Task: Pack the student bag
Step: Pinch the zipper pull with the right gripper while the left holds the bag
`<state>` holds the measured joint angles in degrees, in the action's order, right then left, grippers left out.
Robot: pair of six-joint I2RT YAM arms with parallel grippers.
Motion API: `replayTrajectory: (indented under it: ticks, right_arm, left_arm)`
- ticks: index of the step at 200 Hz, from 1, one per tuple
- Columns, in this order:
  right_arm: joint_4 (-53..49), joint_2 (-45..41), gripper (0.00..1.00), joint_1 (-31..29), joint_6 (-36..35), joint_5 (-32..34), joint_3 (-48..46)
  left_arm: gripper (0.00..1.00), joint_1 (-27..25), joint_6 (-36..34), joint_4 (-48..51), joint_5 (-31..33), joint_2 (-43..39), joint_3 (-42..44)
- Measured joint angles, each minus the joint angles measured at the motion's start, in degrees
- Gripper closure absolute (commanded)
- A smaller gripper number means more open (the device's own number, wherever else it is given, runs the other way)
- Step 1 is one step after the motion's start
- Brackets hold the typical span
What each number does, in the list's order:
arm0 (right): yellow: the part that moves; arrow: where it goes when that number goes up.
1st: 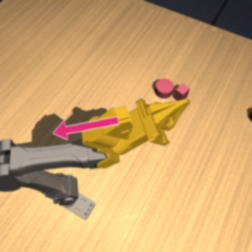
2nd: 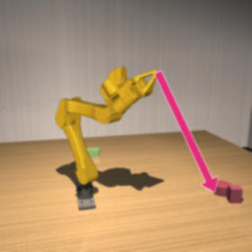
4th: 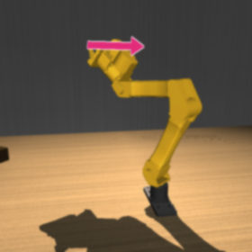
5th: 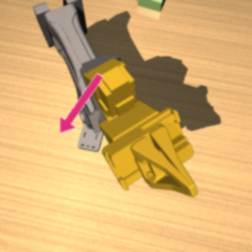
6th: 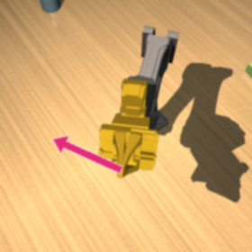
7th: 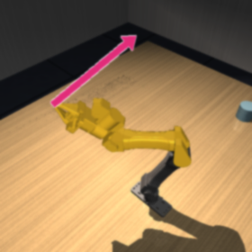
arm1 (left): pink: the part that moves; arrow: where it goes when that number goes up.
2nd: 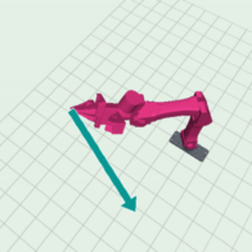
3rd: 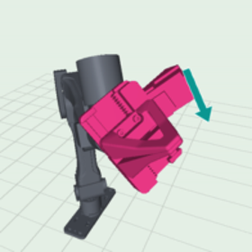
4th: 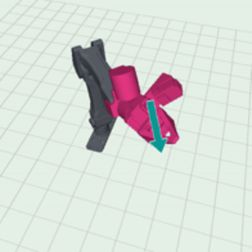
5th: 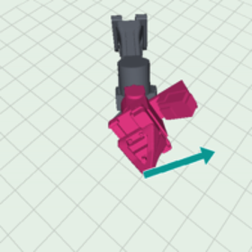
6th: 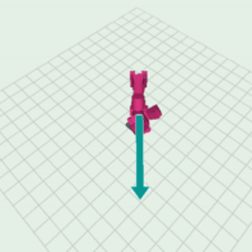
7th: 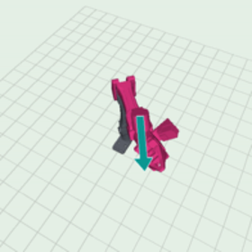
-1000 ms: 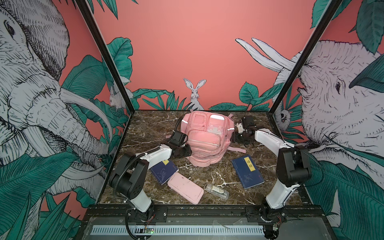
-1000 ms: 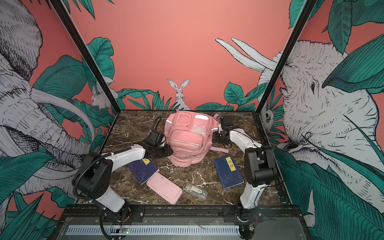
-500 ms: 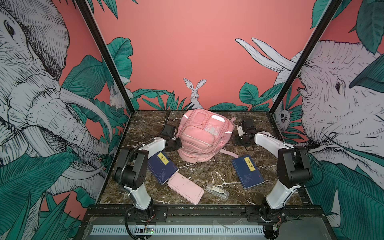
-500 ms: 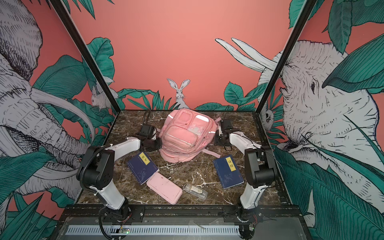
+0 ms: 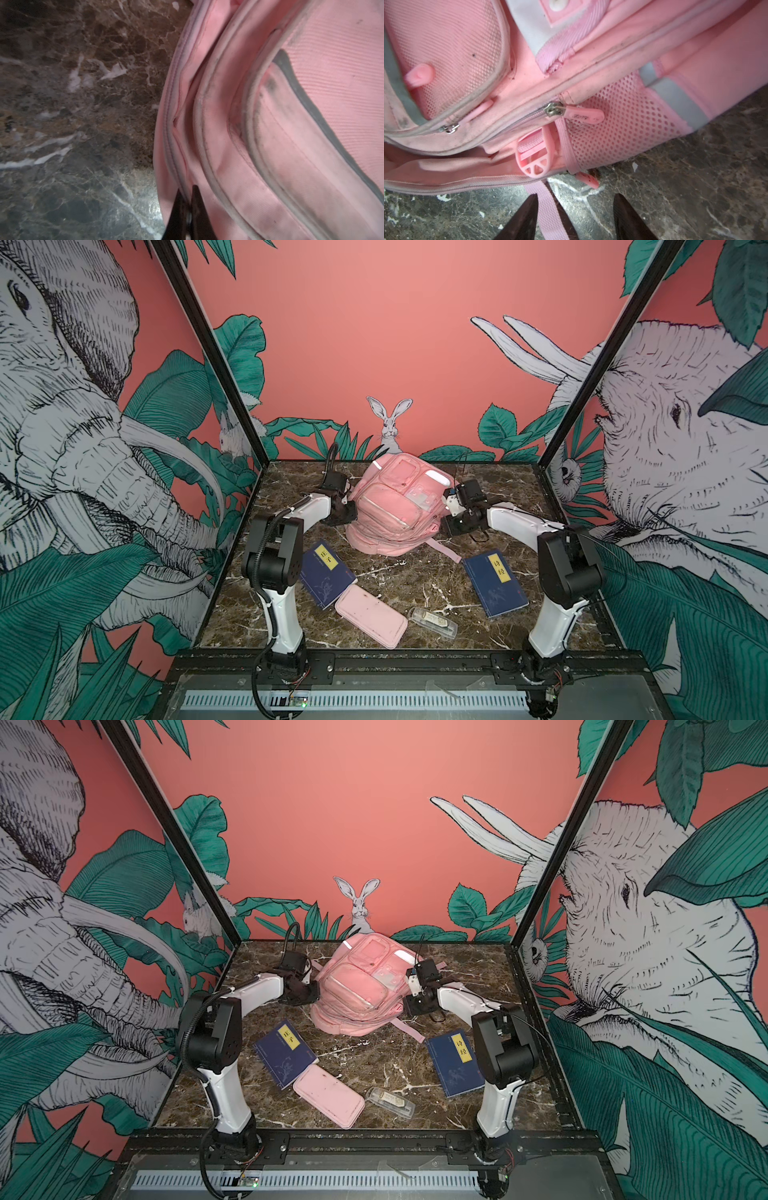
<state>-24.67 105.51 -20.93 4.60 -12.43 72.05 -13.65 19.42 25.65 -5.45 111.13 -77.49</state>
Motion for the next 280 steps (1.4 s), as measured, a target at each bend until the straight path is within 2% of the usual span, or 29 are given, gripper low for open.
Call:
replayTrajectory:
  ticks: [79, 167, 192, 280]
  right_arm:
    - [-0.68, 4.50, 0.48, -0.11, -2.10, 2.12, 1.36]
    - [-1.97, 7.74, 0.49, -2.03, -3.85, 2.16, 5.05]
    - [-2.21, 7.80, 0.57, -2.08, -4.02, 2.08, 5.05]
    - [-3.06, 8.66, 0.71, -2.67, -4.26, 1.73, 5.25]
  left_arm:
    - [1.00, 2.03, -0.57, 0.15, -0.74, 0.50, -0.70]
    - [1.00, 2.23, 0.07, 0.13, -2.49, 0.74, -0.90]
    - [1.00, 2.25, 0.11, 0.11, -2.67, 0.74, -0.90]
    - [1.00, 2.25, 0.52, -0.09, -2.95, 0.74, -0.85]
